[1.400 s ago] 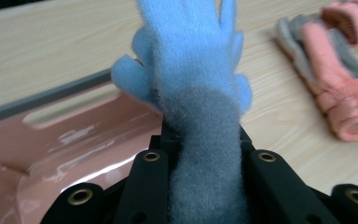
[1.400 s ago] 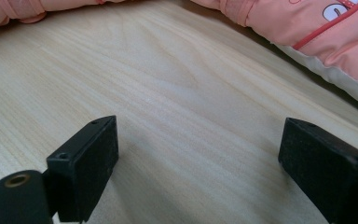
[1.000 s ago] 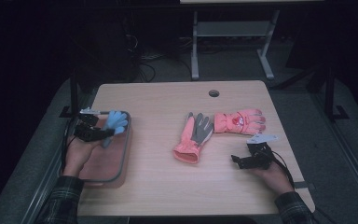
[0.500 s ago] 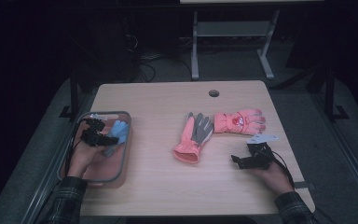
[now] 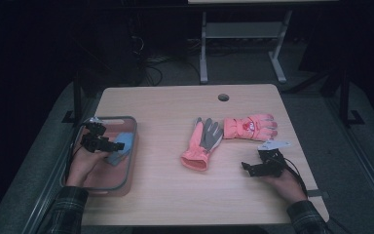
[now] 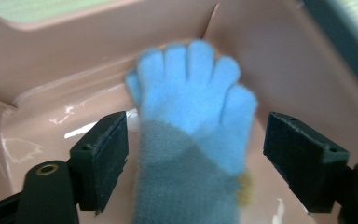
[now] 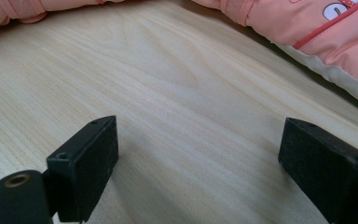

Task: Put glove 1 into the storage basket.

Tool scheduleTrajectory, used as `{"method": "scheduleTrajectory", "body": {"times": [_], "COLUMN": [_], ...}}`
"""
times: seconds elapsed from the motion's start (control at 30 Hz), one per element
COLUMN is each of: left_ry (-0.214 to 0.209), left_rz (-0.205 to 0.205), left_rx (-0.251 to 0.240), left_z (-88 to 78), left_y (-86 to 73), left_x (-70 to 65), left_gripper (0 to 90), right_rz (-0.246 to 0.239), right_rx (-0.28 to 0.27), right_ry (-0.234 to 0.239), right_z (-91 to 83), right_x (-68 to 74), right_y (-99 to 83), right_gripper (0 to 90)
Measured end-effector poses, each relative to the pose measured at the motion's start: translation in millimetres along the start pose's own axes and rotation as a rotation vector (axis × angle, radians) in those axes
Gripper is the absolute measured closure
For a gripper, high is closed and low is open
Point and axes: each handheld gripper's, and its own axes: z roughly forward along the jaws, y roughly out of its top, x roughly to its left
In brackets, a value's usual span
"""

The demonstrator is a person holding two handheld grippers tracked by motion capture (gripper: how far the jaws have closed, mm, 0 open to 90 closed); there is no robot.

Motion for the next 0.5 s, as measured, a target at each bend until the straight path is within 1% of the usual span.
{"method": "scheduleTrajectory", "body": {"times": [0.07,0.13,0.17,0.23,0.33,0.37,0.4,0.5], "left_ry": [0.005,0.0,-0.01,-0.015,-0.03,-0.03,-0.036,-0.06], "left_rz": [-0.001,-0.002,0.007,0.021,0.027,0.027,0.044,0.061], "left_rx": [-0.025,-0.029,-0.043,-0.06,-0.085,-0.085,-0.091,-0.11], "left_z": [-8.5,-11.3,-17.2,-23.9,-32.2,-32.2,-36.0,-40.4], "left_y": [2.0,2.6,4.9,7.9,12.4,12.4,15.0,17.8], "left_x": [-4.8,-7.1,-12.6,-18.5,-28.3,-28.3,-34.0,-45.9], "left_gripper": [18.6,17.8,17.5,17.4,17.4,17.4,17.4,17.4], "right_rz": [0.0,0.0,0.001,0.0,0.002,0.005,0.001,0.004], "right_rx": [0.001,0.001,0.001,0.001,0.002,0.003,0.001,0.003], "right_ry": [0.0,0.0,0.0,0.0,-0.001,0.001,0.0,0.001], "right_z": [0.0,0.0,-0.1,-0.1,-0.2,-0.2,-0.1,-0.2], "right_x": [0.0,0.1,0.1,0.1,0.2,0.4,0.1,0.4], "right_y": [0.0,0.0,-0.1,0.0,-0.1,-0.1,0.0,-0.1], "right_gripper": [11.4,11.4,11.4,11.4,11.4,11.4,11.4,11.4]}}
